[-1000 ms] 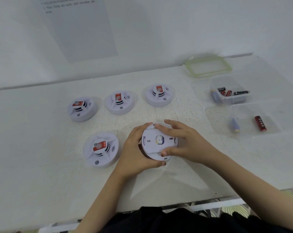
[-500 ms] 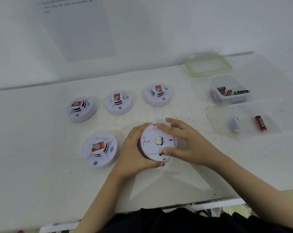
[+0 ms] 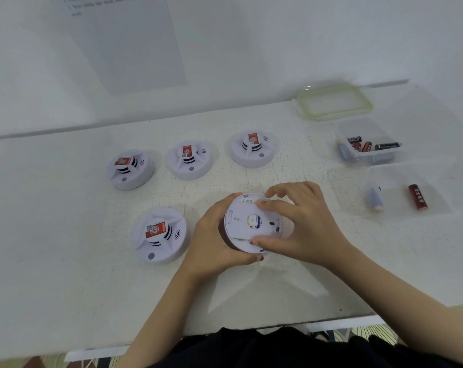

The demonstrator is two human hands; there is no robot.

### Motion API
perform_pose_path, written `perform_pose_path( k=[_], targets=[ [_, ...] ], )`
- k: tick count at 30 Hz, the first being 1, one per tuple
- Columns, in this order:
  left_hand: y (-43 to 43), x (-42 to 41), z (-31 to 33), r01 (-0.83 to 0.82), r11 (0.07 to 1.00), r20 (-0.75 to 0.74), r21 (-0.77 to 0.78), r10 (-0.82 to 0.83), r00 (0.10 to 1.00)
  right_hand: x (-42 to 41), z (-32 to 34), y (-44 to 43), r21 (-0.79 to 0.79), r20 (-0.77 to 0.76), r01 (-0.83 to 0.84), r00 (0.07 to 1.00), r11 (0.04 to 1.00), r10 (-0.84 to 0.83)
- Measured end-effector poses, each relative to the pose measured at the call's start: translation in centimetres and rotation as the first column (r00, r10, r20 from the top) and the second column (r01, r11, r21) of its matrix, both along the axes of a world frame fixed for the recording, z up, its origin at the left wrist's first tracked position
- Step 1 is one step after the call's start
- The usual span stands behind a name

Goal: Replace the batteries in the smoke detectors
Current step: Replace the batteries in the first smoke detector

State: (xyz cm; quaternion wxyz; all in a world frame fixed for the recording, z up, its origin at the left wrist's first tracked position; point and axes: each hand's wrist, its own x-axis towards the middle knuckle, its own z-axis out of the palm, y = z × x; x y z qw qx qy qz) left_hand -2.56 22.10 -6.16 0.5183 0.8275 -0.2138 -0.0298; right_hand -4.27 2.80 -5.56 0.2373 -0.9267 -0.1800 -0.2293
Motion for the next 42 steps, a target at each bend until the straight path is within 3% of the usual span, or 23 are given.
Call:
perform_pose_path(
  k=[9,12,15,17,19,23,29,33,36,42],
  targets=[
    [-0.2,0.2,-0.6,-0.039,0.999,-0.015,-0.024,0.039,0.999,-0.1,0.1,1.1,-0.053,0.012,0.13,0.992,0.99,-0.129],
    [-0.3,0.2,-0.9,-0.074,0.997,-0.022,-0.025,0.074,0.997,-0.2,0.0,1.0,-0.005,-0.102,0.088,0.991,0.996,-0.088],
    [-0.9,-0.1,-0.5,-0.1,0.988,-0.059,-0.119,0.093,0.994,-0.6,0.2,1.1,0.176,-0.342,0.046,0.94,0.983,0.018],
    [-1.2,0.0,-0.1,-0.078,0.984,-0.042,-0.163,0.072,0.997,-0.9,0.4,1.3,0.379,-0.437,0.091,0.895,0.921,0.091],
    [-1.5,0.2,0.5,-0.055,0.984,-0.003,-0.167,0.055,0.998,-1.0,1.0,1.5,0.588,-0.477,0.152,0.859,0.794,0.189],
    [-2.3,0.4,1.8,0.012,0.997,0.098,-0.078,-0.004,0.995,-1.0,2.9,1.5,0.826,-0.404,0.126,0.811,0.549,0.422],
    [-2.7,0.6,1.9,0.066,0.997,0.079,-0.035,-0.063,0.995,-0.5,3.1,0.6,0.866,-0.445,0.253,0.784,0.432,0.432],
    [-2.5,0.5,1.4,-0.002,0.999,0.093,-0.041,0.005,0.996,-0.5,2.3,0.1,0.893,-0.439,0.316,0.769,0.32,0.465],
    [-2.3,0.5,1.2,-0.048,0.994,0.0,-0.095,0.048,0.999,-0.4,1.7,0.0,0.91,-0.414,0.336,0.754,0.243,0.51],
    [-2.2,0.2,0.3,-0.099,0.98,-0.084,-0.171,0.086,0.993,-0.6,1.2,-0.3,0.888,-0.452,0.299,0.704,0.349,0.548]
  ],
)
